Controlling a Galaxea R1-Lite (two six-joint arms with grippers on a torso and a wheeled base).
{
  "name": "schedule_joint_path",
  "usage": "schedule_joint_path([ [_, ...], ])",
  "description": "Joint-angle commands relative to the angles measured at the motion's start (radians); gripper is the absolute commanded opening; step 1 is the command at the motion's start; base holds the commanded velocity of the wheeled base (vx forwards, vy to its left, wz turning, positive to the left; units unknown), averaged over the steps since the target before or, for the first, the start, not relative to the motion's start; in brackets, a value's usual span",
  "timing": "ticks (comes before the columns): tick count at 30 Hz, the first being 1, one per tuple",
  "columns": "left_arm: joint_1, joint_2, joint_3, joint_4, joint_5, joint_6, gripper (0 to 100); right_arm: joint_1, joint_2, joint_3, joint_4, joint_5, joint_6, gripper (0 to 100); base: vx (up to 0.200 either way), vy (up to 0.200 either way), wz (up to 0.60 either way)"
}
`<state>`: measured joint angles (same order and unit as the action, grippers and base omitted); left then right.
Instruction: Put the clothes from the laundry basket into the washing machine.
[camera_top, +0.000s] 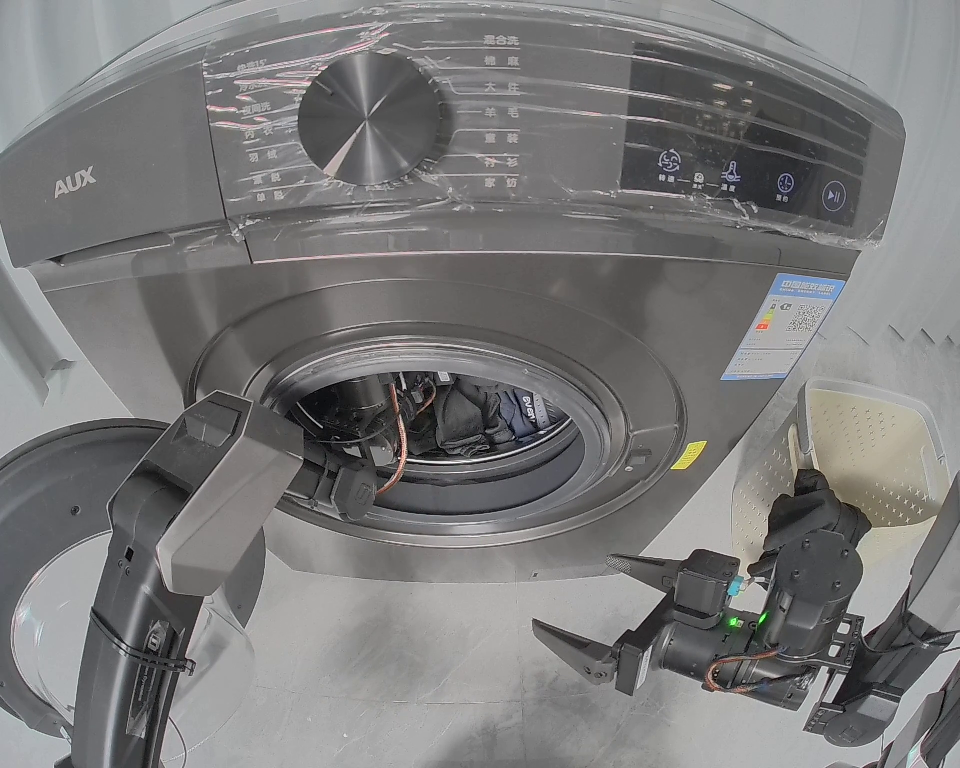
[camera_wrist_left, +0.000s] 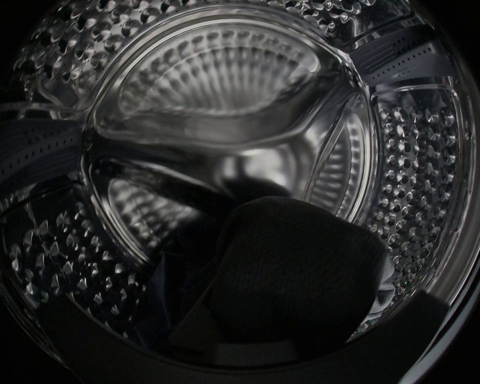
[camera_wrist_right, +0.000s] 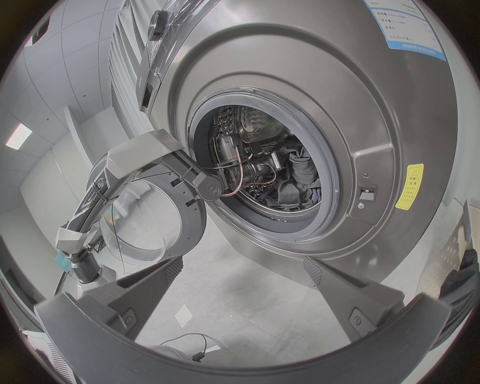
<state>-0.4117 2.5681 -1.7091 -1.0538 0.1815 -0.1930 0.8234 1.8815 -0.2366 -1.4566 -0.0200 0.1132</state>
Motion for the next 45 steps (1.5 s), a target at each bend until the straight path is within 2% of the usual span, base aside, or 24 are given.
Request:
schedule_joint_path([
  [1,0.001,0.024,0.020,0.008,0.004,-0.014,100,0.000,0.007,0.000,-0.001,0.000,0.000,100,0.000,0.000,0.00],
  [2,-0.006,0.017,0.043,0.017,0.004,-0.026,100,0.000,0.007,0.000,-0.001,0.000,0.000,100,0.000,0.000,0.00],
  [3,-0.006,0.017,0.043,0.017,0.004,-0.026,100,0.000,0.007,0.000,-0.001,0.000,0.000,100,0.000,0.000,0.00],
  [4,-0.027,-0.017,0.103,0.046,-0.005,-0.059,100,0.000,0.007,0.000,-0.001,0.000,0.000,100,0.000,0.000,0.00],
  [6,-0.042,-0.060,0.169,0.080,-0.027,-0.097,100,0.000,0.007,0.000,-0.001,0.000,0.000,100,0.000,0.000,0.00],
  [8,-0.058,-0.083,0.206,0.095,-0.057,-0.114,100,0.000,0.007,0.000,-0.001,0.000,0.000,100,0.000,0.000,0.00],
  [10,-0.062,-0.088,0.215,0.094,-0.060,-0.114,100,0.000,0.007,0.000,-0.001,0.000,0.000,100,0.000,0.000,0.00],
  [13,-0.067,-0.092,0.233,0.095,-0.060,-0.108,100,0.000,0.007,0.000,-0.001,0.000,0.000,100,0.000,0.000,0.00],
  [16,-0.073,-0.138,0.315,0.101,-0.076,-0.083,100,0.000,0.007,0.002,-0.001,0.000,0.000,100,0.000,0.000,0.00],
  [19,-0.090,-0.184,0.411,0.106,-0.128,-0.051,100,0.000,0.007,0.002,-0.001,0.000,0.000,100,0.000,0.000,0.00],
  [23,-0.095,-0.226,0.487,0.118,-0.158,-0.025,100,0.000,0.007,0.000,-0.001,0.000,0.000,100,0.000,0.000,0.00],
  [24,-0.101,-0.246,0.525,0.130,-0.180,-0.008,100,0.000,0.007,0.000,-0.001,0.000,0.000,100,0.000,0.000,0.00],
  [27,-0.101,-0.273,0.565,0.133,-0.217,0.012,100,0.000,0.005,0.000,-0.001,0.000,0.000,100,0.000,0.000,0.00],
  [36,-0.111,-0.353,0.611,0.123,-0.316,0.014,100,0.000,0.005,0.000,-0.001,0.000,0.000,100,0.000,0.000,0.00],
  [42,-0.102,-0.322,0.539,0.110,-0.297,0.010,100,0.000,0.007,0.000,-0.001,0.000,0.000,100,0.000,0.000,0.00],
  [45,-0.099,-0.258,0.491,0.109,-0.269,0.015,100,0.000,0.007,-0.001,-0.001,0.000,0.000,100,0.000,0.000,0.00],
])
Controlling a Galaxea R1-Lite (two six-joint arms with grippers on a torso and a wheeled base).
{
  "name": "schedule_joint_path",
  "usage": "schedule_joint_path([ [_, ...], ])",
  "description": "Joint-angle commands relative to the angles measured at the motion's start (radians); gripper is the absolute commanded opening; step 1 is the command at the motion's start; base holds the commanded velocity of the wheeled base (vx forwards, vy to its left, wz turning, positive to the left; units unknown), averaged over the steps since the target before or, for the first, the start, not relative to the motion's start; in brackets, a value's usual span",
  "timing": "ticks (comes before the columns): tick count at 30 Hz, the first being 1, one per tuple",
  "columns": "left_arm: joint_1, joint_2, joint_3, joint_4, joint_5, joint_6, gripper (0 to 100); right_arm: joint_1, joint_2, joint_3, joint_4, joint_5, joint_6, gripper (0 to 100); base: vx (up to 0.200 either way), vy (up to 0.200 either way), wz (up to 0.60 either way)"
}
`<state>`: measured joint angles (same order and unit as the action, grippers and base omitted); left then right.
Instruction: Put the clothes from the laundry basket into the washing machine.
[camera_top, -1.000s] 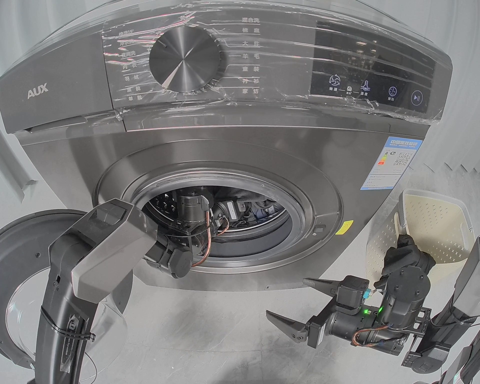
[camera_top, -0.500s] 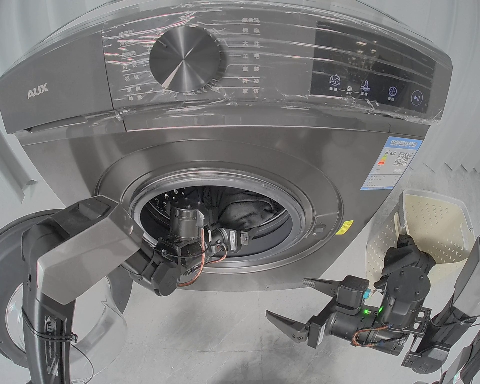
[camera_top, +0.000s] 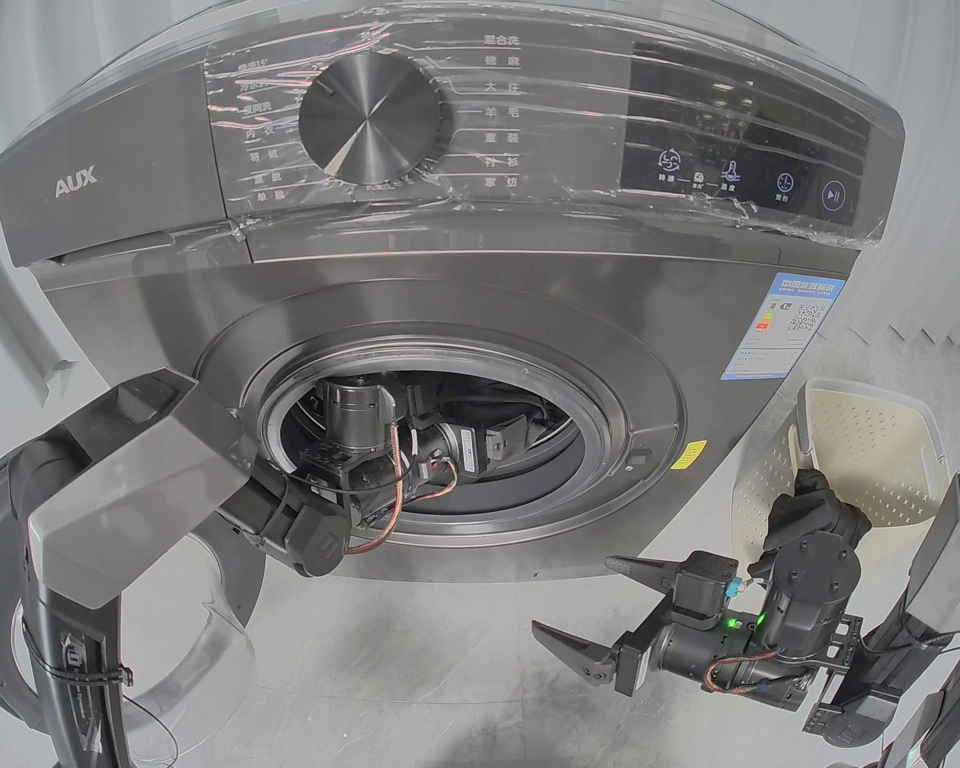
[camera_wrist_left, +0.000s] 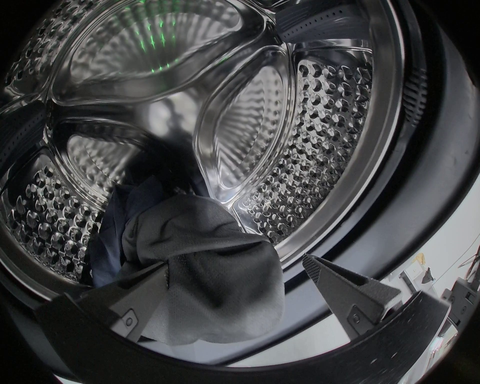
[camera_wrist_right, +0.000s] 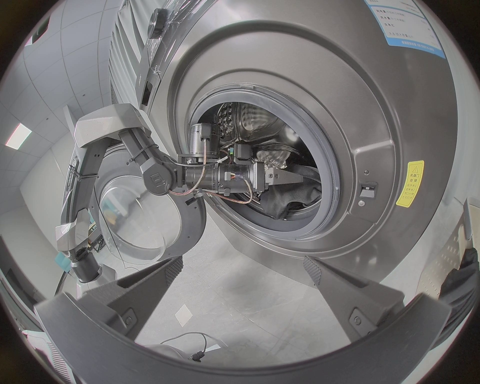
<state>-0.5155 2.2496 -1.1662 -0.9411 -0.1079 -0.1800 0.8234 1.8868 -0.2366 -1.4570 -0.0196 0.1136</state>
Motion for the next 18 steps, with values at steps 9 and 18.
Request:
schedule_joint_path([
  [9,0.022,0.216,-0.175,0.007,0.060,0.036,100,0.000,0.002,-0.004,0.000,0.000,0.000,100,0.000,0.000,0.00],
  [18,0.055,0.286,-0.354,0.011,0.142,0.040,0,0.000,0.003,-0.009,-0.002,0.000,0.001,100,0.000,0.000,0.00],
])
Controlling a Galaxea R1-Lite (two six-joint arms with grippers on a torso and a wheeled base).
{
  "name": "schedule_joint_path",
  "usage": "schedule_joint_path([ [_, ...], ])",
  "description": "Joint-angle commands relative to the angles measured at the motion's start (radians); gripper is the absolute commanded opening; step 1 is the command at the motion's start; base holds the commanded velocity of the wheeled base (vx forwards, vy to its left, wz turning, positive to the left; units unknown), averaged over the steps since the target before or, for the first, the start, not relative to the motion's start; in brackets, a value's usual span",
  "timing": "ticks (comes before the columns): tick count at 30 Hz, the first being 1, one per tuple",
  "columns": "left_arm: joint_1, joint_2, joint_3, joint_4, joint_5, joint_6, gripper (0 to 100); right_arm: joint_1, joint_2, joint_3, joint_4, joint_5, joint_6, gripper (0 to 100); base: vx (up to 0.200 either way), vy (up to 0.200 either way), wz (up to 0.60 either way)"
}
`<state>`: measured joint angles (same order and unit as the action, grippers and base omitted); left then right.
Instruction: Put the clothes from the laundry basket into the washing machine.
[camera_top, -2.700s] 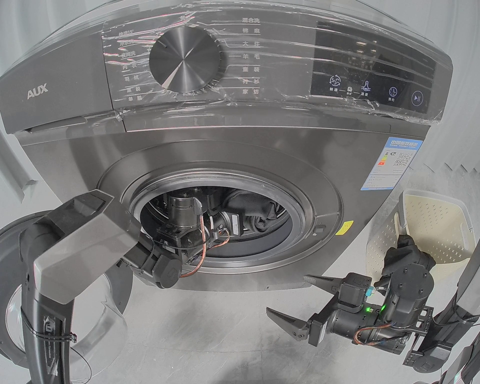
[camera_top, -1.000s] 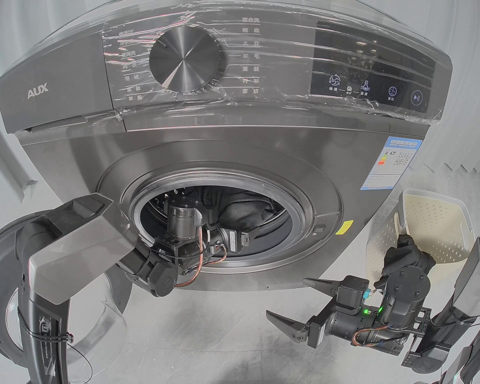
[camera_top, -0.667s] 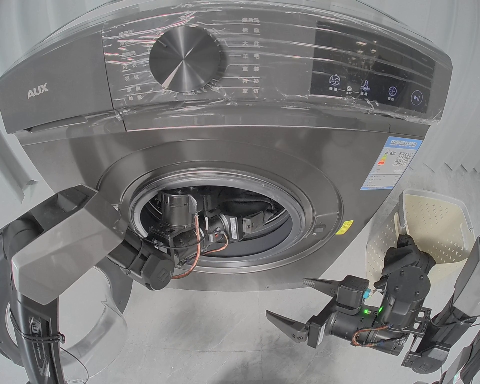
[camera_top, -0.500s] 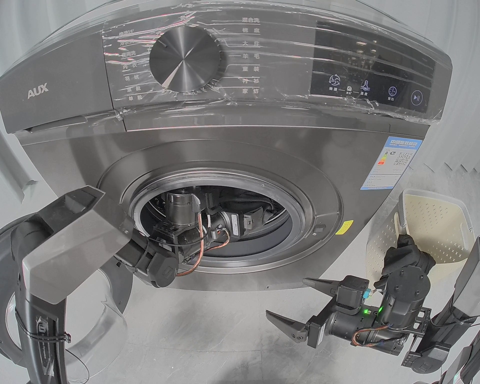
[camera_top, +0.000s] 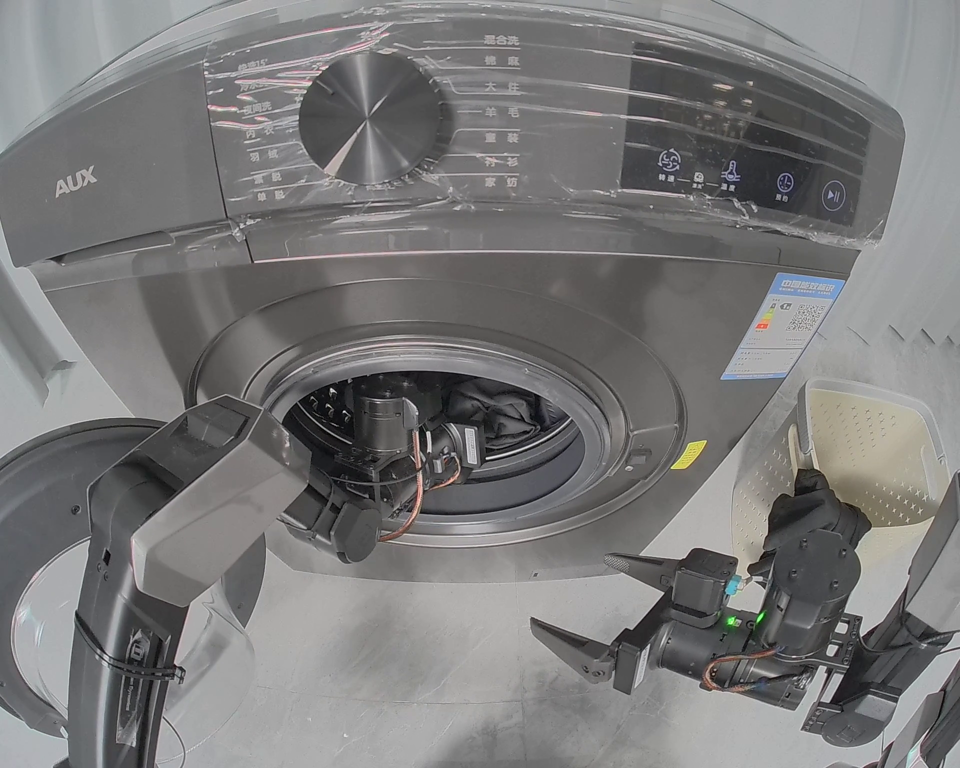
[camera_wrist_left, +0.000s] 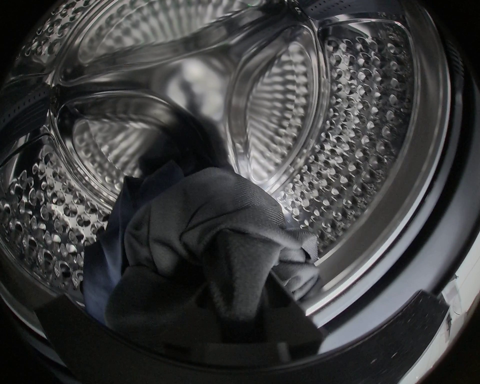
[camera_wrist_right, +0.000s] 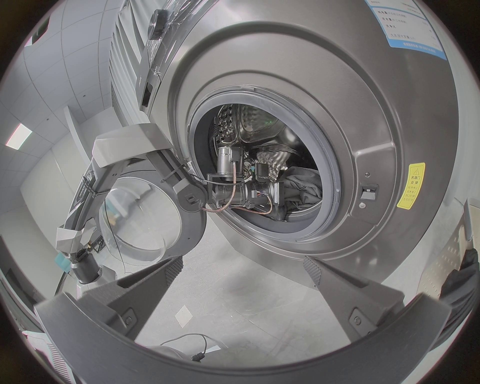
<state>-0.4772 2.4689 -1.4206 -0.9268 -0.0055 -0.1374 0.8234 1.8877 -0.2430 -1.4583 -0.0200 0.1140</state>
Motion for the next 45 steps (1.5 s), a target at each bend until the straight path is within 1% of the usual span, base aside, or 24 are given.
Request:
schedule_joint_path([
  [1,0.020,0.084,-0.142,-0.007,0.061,-0.004,0,0.000,0.002,-0.002,-0.001,0.000,0.001,100,0.000,0.000,0.00],
  [2,0.025,0.100,-0.185,-0.009,0.081,-0.005,0,0.000,0.002,-0.002,-0.001,0.000,0.001,100,0.000,0.000,0.00],
  [3,0.028,0.108,-0.202,-0.009,0.090,-0.005,0,0.000,0.002,-0.002,-0.001,0.000,0.001,100,0.000,0.000,0.00],
  [4,0.037,0.131,-0.264,-0.012,0.113,-0.008,0,0.000,0.002,-0.004,-0.001,0.000,0.001,100,0.000,0.000,0.00],
  [5,0.039,0.137,-0.282,-0.014,0.119,-0.008,0,0.000,0.001,-0.004,-0.001,0.000,0.001,100,0.000,0.000,0.00],
  [6,0.043,0.162,-0.347,-0.018,0.136,-0.013,0,0.000,0.001,-0.004,-0.001,0.000,0.001,100,0.000,0.000,0.00],
  [11,0.046,0.219,-0.483,-0.040,0.168,-0.034,0,0.003,0.002,-0.004,-0.001,0.000,0.003,100,0.000,0.000,0.00],
  [14,0.046,0.242,-0.515,-0.041,0.171,-0.036,0,0.008,0.002,-0.004,-0.001,0.002,0.006,100,0.000,0.000,0.00],
  [19,0.045,0.239,-0.495,-0.038,0.171,-0.037,0,0.011,0.002,-0.004,-0.001,0.002,0.007,100,0.000,0.000,0.00],
  [20,0.045,0.235,-0.489,-0.035,0.171,-0.037,100,0.010,0.002,-0.004,-0.001,0.002,0.007,100,0.000,0.000,0.00],
  [24,0.040,0.219,-0.442,-0.033,0.170,-0.039,100,0.010,0.002,-0.004,-0.001,0.002,0.007,100,0.000,0.000,0.00],
  [25,0.039,0.211,-0.428,-0.035,0.170,-0.050,100,0.010,0.002,-0.004,-0.001,0.002,0.007,100,0.000,0.000,0.00],
  [26,0.039,0.211,-0.428,-0.035,0.170,-0.050,100,0.010,0.002,-0.004,-0.001,0.002,0.007,100,0.000,0.000,0.00],
  [27,0.037,0.194,-0.394,-0.030,0.171,-0.068,100,0.010,0.002,-0.004,-0.001,0.002,0.007,100,0.000,0.000,0.00],
  [30,0.034,0.157,-0.322,-0.029,0.162,-0.070,100,0.010,0.002,-0.004,-0.001,0.002,0.007,100,0.000,0.000,0.00],
  [35,0.031,0.136,-0.299,-0.035,0.162,-0.068,100,0.010,0.001,-0.002,-0.001,0.002,0.007,100,0.000,0.000,0.00],
  [38,0.022,0.087,-0.250,-0.041,0.162,-0.067,100,0.010,0.001,-0.002,-0.001,0.002,0.007,100,0.000,0.000,0.00],
  [39,0.009,0.051,-0.204,-0.044,0.156,-0.065,100,0.010,0.001,-0.001,-0.001,0.000,0.007,100,0.000,0.000,0.00],
  [41,-0.001,0.015,-0.156,-0.052,0.153,-0.065,100,0.010,0.002,-0.001,-0.001,0.000,0.007,100,0.000,0.000,0.00],
  [45,-0.038,-0.061,-0.020,-0.070,0.154,-0.057,100,0.010,0.002,0.004,-0.001,0.000,0.007,100,0.000,0.000,0.00],
])
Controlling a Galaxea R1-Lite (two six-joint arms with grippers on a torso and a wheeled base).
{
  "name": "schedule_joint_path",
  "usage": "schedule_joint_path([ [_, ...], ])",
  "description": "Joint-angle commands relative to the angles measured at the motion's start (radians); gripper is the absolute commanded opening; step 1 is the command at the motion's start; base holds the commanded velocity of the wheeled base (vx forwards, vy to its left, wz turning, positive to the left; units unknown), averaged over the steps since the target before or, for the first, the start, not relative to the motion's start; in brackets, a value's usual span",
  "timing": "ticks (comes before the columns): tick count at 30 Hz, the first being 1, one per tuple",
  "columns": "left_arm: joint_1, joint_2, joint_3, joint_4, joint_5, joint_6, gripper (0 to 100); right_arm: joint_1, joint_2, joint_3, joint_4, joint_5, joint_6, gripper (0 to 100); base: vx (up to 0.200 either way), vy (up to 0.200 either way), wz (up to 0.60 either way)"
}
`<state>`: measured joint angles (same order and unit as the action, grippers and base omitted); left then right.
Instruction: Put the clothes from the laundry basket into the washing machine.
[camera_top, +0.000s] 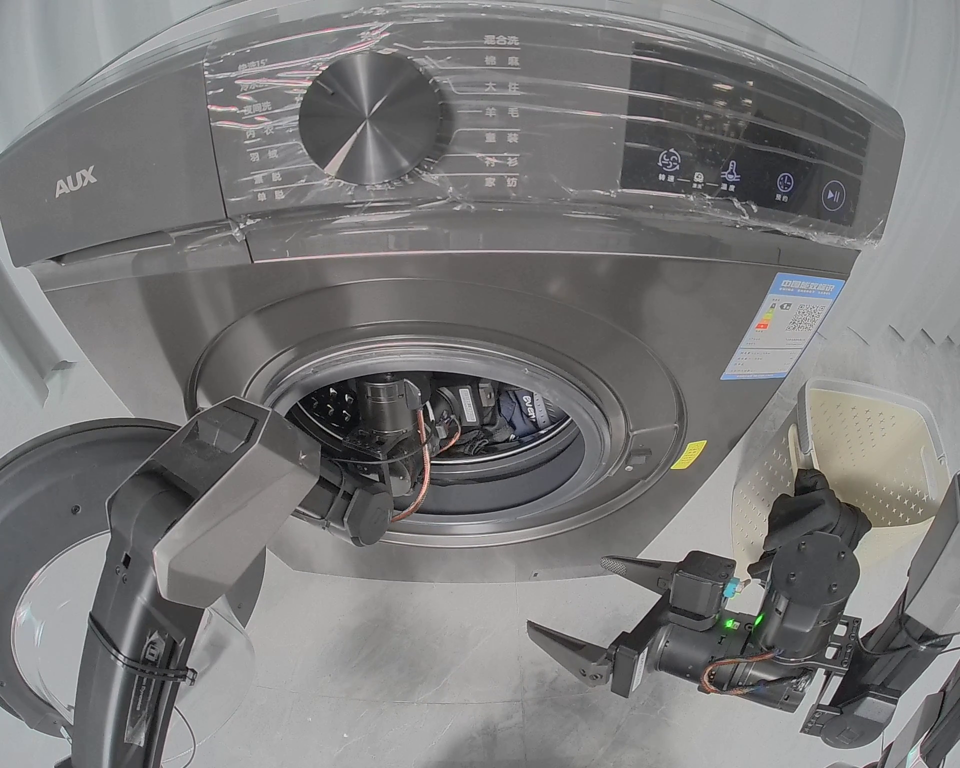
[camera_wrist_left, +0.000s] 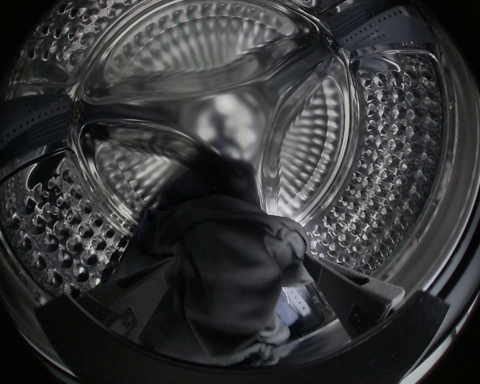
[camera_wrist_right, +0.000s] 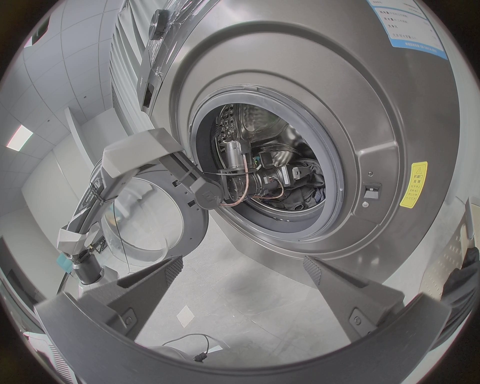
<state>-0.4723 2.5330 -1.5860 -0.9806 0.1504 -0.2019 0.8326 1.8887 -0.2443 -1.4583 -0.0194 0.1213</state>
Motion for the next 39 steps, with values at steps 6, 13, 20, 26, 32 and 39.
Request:
schedule_joint_path([
  [6,-0.124,-0.218,0.386,-0.084,0.001,0.012,100,-0.003,0.001,0.010,-0.001,-0.001,0.000,100,0.000,0.000,0.00],
  [13,-0.172,-0.230,0.593,-0.285,0.000,0.090,100,-0.004,0.000,0.011,-0.001,-0.001,0.001,100,0.000,0.000,0.00],
  [20,-0.201,-0.387,0.827,-0.377,-0.003,0.108,100,-0.018,-0.026,0.017,-0.001,-0.007,0.001,100,0.000,0.000,0.00],
  [26,-0.236,-0.582,1.037,-0.378,0.006,0.111,100,-0.026,-0.108,0.025,0.001,-0.086,0.021,100,0.000,0.000,0.00],
  [32,-0.241,-0.738,1.169,-0.380,0.012,0.151,100,-0.082,-0.224,0.060,0.013,-0.128,0.035,100,0.000,0.000,0.00],
  [39,-0.241,-0.839,1.281,-0.385,0.009,0.154,100,-0.202,-0.399,0.204,0.015,-0.160,0.034,100,-0.143,0.000,0.00],
])
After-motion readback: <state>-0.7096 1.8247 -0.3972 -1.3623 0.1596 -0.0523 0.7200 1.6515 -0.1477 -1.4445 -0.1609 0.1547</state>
